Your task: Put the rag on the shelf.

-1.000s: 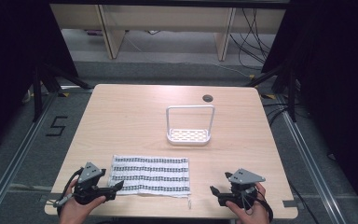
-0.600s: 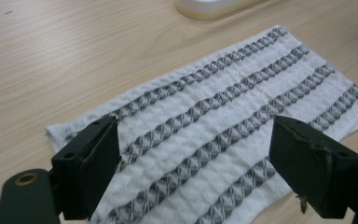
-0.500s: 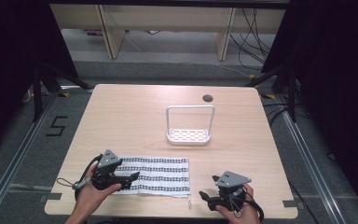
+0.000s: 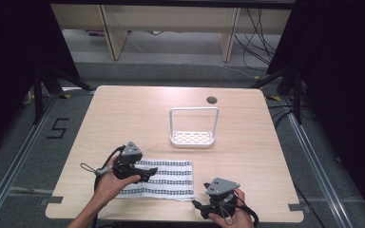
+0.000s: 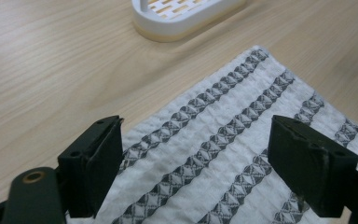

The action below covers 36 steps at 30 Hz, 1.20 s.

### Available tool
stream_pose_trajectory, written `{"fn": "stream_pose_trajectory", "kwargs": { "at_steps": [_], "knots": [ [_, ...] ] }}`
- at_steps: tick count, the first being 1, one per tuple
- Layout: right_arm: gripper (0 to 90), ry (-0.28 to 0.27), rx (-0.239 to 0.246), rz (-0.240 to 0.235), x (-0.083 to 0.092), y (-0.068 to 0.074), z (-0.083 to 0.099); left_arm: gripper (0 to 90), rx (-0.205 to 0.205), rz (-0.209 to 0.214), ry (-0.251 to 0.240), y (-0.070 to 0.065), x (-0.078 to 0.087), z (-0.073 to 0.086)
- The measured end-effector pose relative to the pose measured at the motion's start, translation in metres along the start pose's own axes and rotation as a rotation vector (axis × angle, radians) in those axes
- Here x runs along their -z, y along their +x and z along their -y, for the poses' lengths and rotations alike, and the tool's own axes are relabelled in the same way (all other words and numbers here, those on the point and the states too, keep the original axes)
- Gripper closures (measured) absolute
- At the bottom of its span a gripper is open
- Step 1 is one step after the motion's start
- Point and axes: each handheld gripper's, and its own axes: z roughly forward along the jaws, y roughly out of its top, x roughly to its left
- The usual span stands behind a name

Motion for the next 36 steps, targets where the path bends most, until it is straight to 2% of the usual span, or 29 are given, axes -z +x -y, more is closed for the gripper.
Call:
{"fn": "stream_pose_trajectory", "kwargs": {
  "at_steps": [2, 6, 8, 11, 12, 14, 15, 18, 19, 20, 21, 24, 25, 26, 27, 28, 29, 32, 34, 36],
  "knots": [
    [30.9, 0.010, 0.005, -0.002, -0.001, 0.002, -0.001, 17.7, -0.008, -0.004, 0.003, 0.000, -0.002, -0.002],
    [31.9, 0.016, 0.012, -0.003, -0.006, 0.003, 0.000, 18.1, -0.030, 0.018, 0.003, -0.003, -0.011, -0.009],
    [32.6, 0.017, 0.015, -0.010, -0.007, 0.003, -0.001, 18.4, -0.037, 0.051, 0.012, -0.006, -0.017, -0.013],
    [34.3, 0.019, 0.028, -0.014, -0.010, 0.004, -0.003, 19.8, -0.077, 0.077, 0.025, -0.011, -0.030, -0.023],
    [34.3, 0.019, 0.028, -0.014, -0.010, 0.004, -0.003, 19.8, -0.077, 0.077, 0.025, -0.011, -0.030, -0.023],
    [34.5, 0.034, 0.018, -0.001, -0.012, 0.005, -0.003, 20.0, -0.081, 0.092, 0.027, -0.013, -0.037, -0.030],
    [34.6, 0.023, 0.015, 0.008, -0.015, 0.006, -0.002, 20.7, -0.104, 0.101, 0.037, -0.015, -0.043, -0.035],
    [35.0, 0.040, 0.016, -0.002, -0.015, 0.006, -0.004, 21.6, -0.118, 0.112, 0.042, -0.019, -0.051, -0.040],
    [35.4, 0.034, -0.007, -0.011, -0.018, 0.009, -0.005, 21.8, -0.130, 0.117, 0.047, -0.023, -0.057, -0.044],
    [35.4, 0.034, -0.007, -0.011, -0.018, 0.009, -0.005, 22.0, -0.130, 0.117, 0.047, -0.023, -0.057, -0.044],
    [36.0, 0.047, 0.004, -0.007, -0.020, 0.010, -0.006, 22.5, -0.151, 0.123, 0.057, -0.027, -0.063, -0.047],
    [36.9, 0.051, 0.015, -0.004, -0.022, 0.011, -0.007, 24.3, -0.165, 0.132, 0.060, -0.031, -0.068, -0.050],
    [37.2, 0.055, 0.017, -0.009, -0.022, 0.011, -0.008, 24.3, -0.174, 0.146, 0.063, -0.032, -0.071, -0.051],
    [37.4, 0.053, -0.004, -0.014, -0.023, 0.012, -0.008, 25.2, -0.181, 0.151, 0.071, -0.034, -0.073, -0.052],
    [37.7, 0.057, 0.016, -0.004, -0.024, 0.011, -0.008, 25.2, -0.200, 0.163, 0.103, -0.035, -0.078, -0.054],
    [37.7, 0.057, 0.016, -0.004, -0.024, 0.011, -0.008, 25.4, -0.200, 0.163, 0.103, -0.035, -0.078, -0.054],
    [38.2, 0.055, 0.021, -0.002, -0.025, 0.011, -0.009, 25.4, -0.231, 0.164, 0.129, -0.035, -0.082, -0.055],
    [39.4, 0.051, 0.016, 0.005, -0.027, 0.012, -0.008, 26.6, -0.221, 0.174, 0.128, -0.036, -0.087, -0.057],
    [40.3, 0.058, 0.026, -0.004, -0.027, 0.012, -0.009, 27.4, -0.228, 0.175, 0.132, -0.037, -0.089, -0.059],
    [40.6, 0.062, 0.006, 0.007, -0.030, 0.014, -0.009, 28.4, -0.228, 0.181, 0.132, -0.038, -0.092, -0.060]
  ]
}}
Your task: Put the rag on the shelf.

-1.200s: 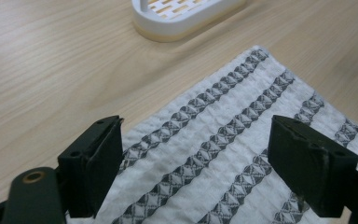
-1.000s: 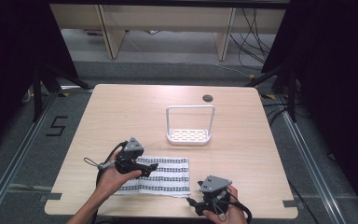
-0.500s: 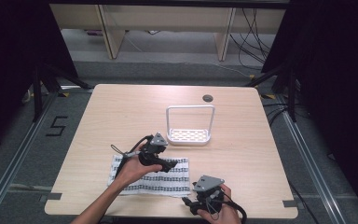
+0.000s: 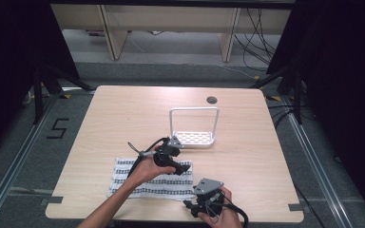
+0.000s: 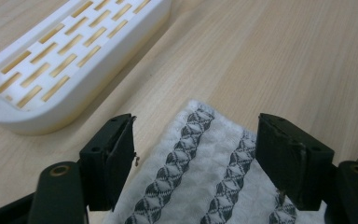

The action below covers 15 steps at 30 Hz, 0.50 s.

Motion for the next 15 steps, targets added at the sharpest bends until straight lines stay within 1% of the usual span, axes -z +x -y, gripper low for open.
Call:
{"fn": "stream_pose_trajectory", "kwargs": {
  "at_steps": [1, 2, 4, 5, 6, 7, 8, 9, 10, 11, 12, 13, 14, 15],
  "knots": [
    [42.0, 0.008, 0.015, -0.009, -0.002, -0.001, -0.001, 28.4, -0.007, 0.005, 0.012, 0.000, -0.002, -0.001],
    [42.0, 0.008, 0.015, -0.009, -0.002, -0.001, -0.001, 28.5, -0.007, 0.005, 0.012, 0.000, -0.002, -0.001],
    [43.0, 0.014, 0.006, -0.010, -0.004, -0.002, -0.002, 29.0, -0.008, 0.006, 0.020, 0.000, -0.005, -0.001],
    [44.0, 0.005, -0.004, -0.012, -0.006, -0.002, -0.002, 29.0, -0.009, 0.013, 0.023, 0.001, -0.007, -0.001],
    [44.0, 0.005, -0.004, -0.012, -0.006, -0.002, -0.002, 29.0, -0.009, 0.013, 0.023, 0.001, -0.007, -0.001],
    [45.2, 0.010, 0.013, -0.014, -0.006, -0.003, -0.002, 29.3, -0.009, 0.015, 0.028, 0.001, -0.010, -0.001],
    [45.2, 0.010, 0.013, -0.014, -0.006, -0.003, -0.002, 29.7, -0.009, 0.015, 0.028, 0.001, -0.010, -0.001],
    [46.0, 0.024, -0.012, -0.017, -0.007, -0.002, -0.002, 30.0, -0.010, 0.012, 0.033, 0.002, -0.013, -0.002],
    [46.0, 0.024, -0.012, -0.017, -0.007, -0.002, -0.002, 30.3, -0.010, 0.012, 0.033, 0.002, -0.013, -0.002],
    [46.6, 0.021, 0.002, -0.017, -0.008, -0.003, -0.002, 30.3, -0.012, 0.013, 0.040, 0.003, -0.014, -0.002],
    [47.1, 0.010, 0.003, -0.013, -0.010, -0.003, -0.001, 31.4, -0.015, 0.014, 0.041, 0.003, -0.015, -0.001],
    [49.0, 0.022, -0.005, -0.020, -0.009, -0.003, -0.002, 32.5, -0.019, 0.006, 0.046, 0.003, -0.017, -0.001],
    [49.0, 0.022, -0.005, -0.020, -0.009, -0.003, -0.002, 33.7, -0.019, 0.006, 0.046, 0.003, -0.017, -0.001],
    [52.6, 0.017, -0.005, -0.020, -0.010, -0.002, -0.001, 35.8, -0.041, 0.006, 0.053, 0.002, -0.019, -0.001]
  ]
}}
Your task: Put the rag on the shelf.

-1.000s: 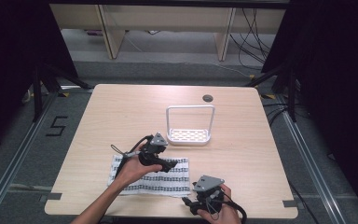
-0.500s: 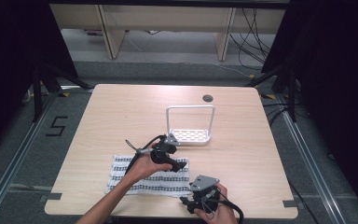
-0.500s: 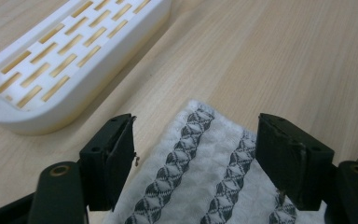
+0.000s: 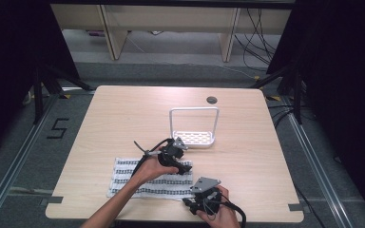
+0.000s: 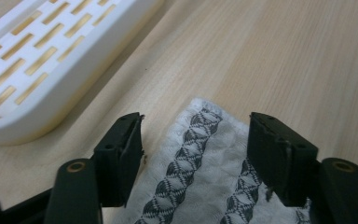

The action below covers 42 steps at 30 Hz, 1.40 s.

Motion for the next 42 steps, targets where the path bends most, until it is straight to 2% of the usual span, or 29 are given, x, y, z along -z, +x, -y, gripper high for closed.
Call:
{"fn": "stream_pose_trajectory", "kwargs": {
  "at_steps": [2, 3, 4, 5, 6, 9, 10, 11, 12, 15, 17, 19, 20, 21, 22, 23, 24, 26, 27, 28, 29, 30, 31, 37, 38, 39, 40, 41, 42],
  "knots": [
    [54.1, -0.002, 0.006, -0.002, 0.000, 0.000, 0.000, 36.8, -0.009, 0.009, 0.006, -0.001, -0.002, 0.000],
    [55.8, -0.006, 0.025, -0.008, 0.000, 0.000, -0.001, 39.7, -0.009, 0.012, 0.000, -0.002, -0.004, 0.001],
    [59.1, 0.007, 0.020, -0.015, 0.001, 0.000, -0.001, 43.8, -0.006, 0.006, 0.001, -0.004, -0.005, 0.001],
    [59.1, 0.007, 0.020, -0.015, 0.001, 0.000, -0.001, 43.8, -0.035, -0.002, 0.007, -0.004, -0.005, 0.001],
    [63.9, -0.006, 0.015, -0.013, 0.001, -0.002, -0.001, 50.0, -0.049, 0.002, 0.014, -0.004, -0.004, 0.001],
    [68.7, -0.012, 0.015, -0.011, 0.001, -0.006, 0.000, 60.1, -0.058, 0.007, 0.013, -0.006, -0.004, 0.001],
    [70.3, 0.000, 0.014, -0.021, 0.002, -0.007, -0.001, 60.1, -0.075, 0.014, 0.017, -0.006, -0.003, 0.001],
    [73.4, -0.001, 0.017, -0.027, 0.002, -0.007, -0.001, 65.4, -0.046, 0.020, -0.014, -0.010, -0.005, 0.001],
    [77.9, -0.013, 0.018, -0.029, 0.000, -0.008, -0.001, 71.5, -0.096, 0.023, 0.014, -0.010, -0.003, 0.000],
    [81.6, -0.003, 0.017, -0.047, 0.000, -0.009, -0.002, 79.0, -0.089, 0.028, 0.005, -0.012, -0.004, 0.000],
    [84.5, -0.018, 0.021, -0.060, -0.001, -0.012, -0.003, 81.1, -0.090, 0.023, 0.002, -0.013, -0.003, 0.000],
    [86.2, -0.021, 0.012, -0.073, -0.001, -0.015, -0.003, 83.6, -0.102, 0.017, 0.015, -0.013, -0.001, 0.001],
    [87.0, -0.024, -0.011, -0.083, 0.000, -0.015, -0.003, 83.6, -0.087, 0.020, 0.001, -0.013, 0.001, 0.001],
    [87.8, -0.033, -0.006, -0.091, 0.002, -0.016, -0.003, 84.2, -0.094, 0.018, 0.006, -0.012, 0.003, 0.001],
    [88.0, -0.036, 0.010, -0.093, 0.002, -0.018, -0.004, 84.3, -0.078, 0.016, -0.013, -0.013, 0.006, 0.001],
    [88.1, -0.053, 0.005, -0.091, 0.004, -0.017, -0.004, 84.5, -0.085, 0.020, -0.012, -0.011, 0.009, 0.001],
    [88.2, -0.042, -0.006, -0.095, 0.007, -0.018, -0.006, 84.7, -0.063, 0.014, -0.030, -0.012, 0.010, 0.000],
    [88.3, -0.066, -0.012, -0.077, 0.013, -0.021, -0.008, 84.8, -0.045, 0.003, -0.069, -0.012, 0.020, -0.001],
    [88.3, -0.066, -0.012, -0.077, 0.013, -0.021, -0.008, 84.8, -0.045, 0.003, -0.069, -0.012, 0.020, -0.001],
    [88.4, -0.085, -0.024, -0.078, 0.018, -0.024, -0.010, 84.8, -0.027, -0.007, -0.099, -0.013, 0.027, -0.002],
    [88.4, -0.085, -0.024, -0.078, 0.018, -0.024, -0.010, 84.8, -0.027, -0.007, -0.099, -0.013, 0.027, -0.002],
    [88.4, -0.114, -0.021, -0.066, 0.022, -0.027, -0.011, 84.8, -0.005, -0.018, -0.136, -0.014, 0.035, -0.003],
    [88.4, -0.114, -0.021, -0.066, 0.022, -0.027, -0.011, 84.8, -0.005, -0.018, -0.136, -0.014, 0.035, -0.003],
    [88.6, -0.156, -0.027, -0.050, 0.038, -0.036, -0.020, 84.7, 0.032, -0.058, -0.217, -0.012, 0.061, -0.007],
    [88.7, -0.187, -0.013, -0.024, 0.044, -0.041, -0.024, 84.7, 0.053, -0.074, -0.244, -0.012, 0.067, -0.009],
    [88.7, -0.187, -0.013, -0.024, 0.044, -0.041, -0.024, 84.7, 0.050, -0.075, -0.246, -0.011, 0.071, -0.010],
    [88.7, -0.187, -0.022, -0.034, 0.047, -0.042, -0.026, 84.7, 0.071, -0.077, -0.268, -0.012, 0.075, -0.011],
    [88.7, -0.200, -0.022, -0.036, 0.050, -0.044, -0.030, 84.7, 0.062, -0.086, -0.267, -0.011, 0.080, -0.013],
    [88.7, -0.219, -0.027, -0.016, 0.059, -0.047, -0.036, 84.6, 0.075, -0.091, -0.285, -0.011, 0.083, -0.014]
  ]
}}
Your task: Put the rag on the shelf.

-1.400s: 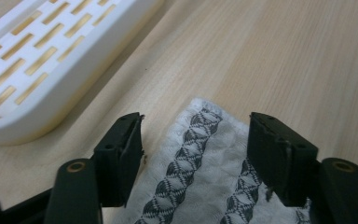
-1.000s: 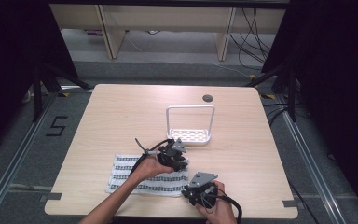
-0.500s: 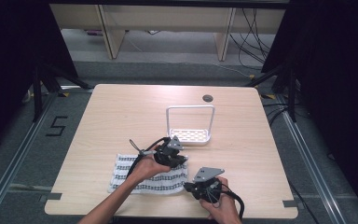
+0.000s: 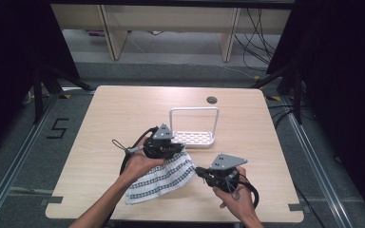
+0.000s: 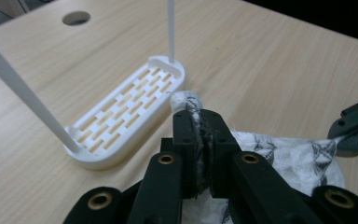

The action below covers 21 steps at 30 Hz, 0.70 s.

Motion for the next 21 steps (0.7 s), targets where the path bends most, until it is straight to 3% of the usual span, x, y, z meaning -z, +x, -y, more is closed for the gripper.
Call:
{"fn": "stream_pose_trajectory", "kwargs": {
  "at_steps": [2, 10, 13, 14, 16, 21],
  "knots": [
    [88.7, -0.026, 0.026, 0.007, 0.005, -0.005, -0.009, 84.5, 0.017, -0.015, -0.029, 0.001, 0.007, -0.005],
    [88.8, -0.067, 0.050, 0.047, 0.024, -0.021, -0.040, 84.5, 0.049, -0.041, -0.124, 0.000, 0.033, -0.033],
    [88.9, -0.089, 0.024, 0.055, 0.036, -0.028, -0.055, 84.5, 0.058, -0.051, -0.148, -0.001, 0.042, -0.043],
    [88.9, -0.118, 0.041, 0.087, 0.043, -0.033, -0.065, 84.5, 0.066, -0.051, -0.166, -0.001, 0.045, -0.048],
    [88.9, -0.124, 0.052, 0.095, 0.049, -0.039, -0.075, 84.5, 0.073, -0.059, -0.188, -0.002, 0.050, -0.055],
    [88.9, -0.141, 0.030, 0.117, 0.060, -0.050, -0.096, 84.6, 0.108, -0.067, -0.200, -0.004, 0.057, -0.075]
  ]
}}
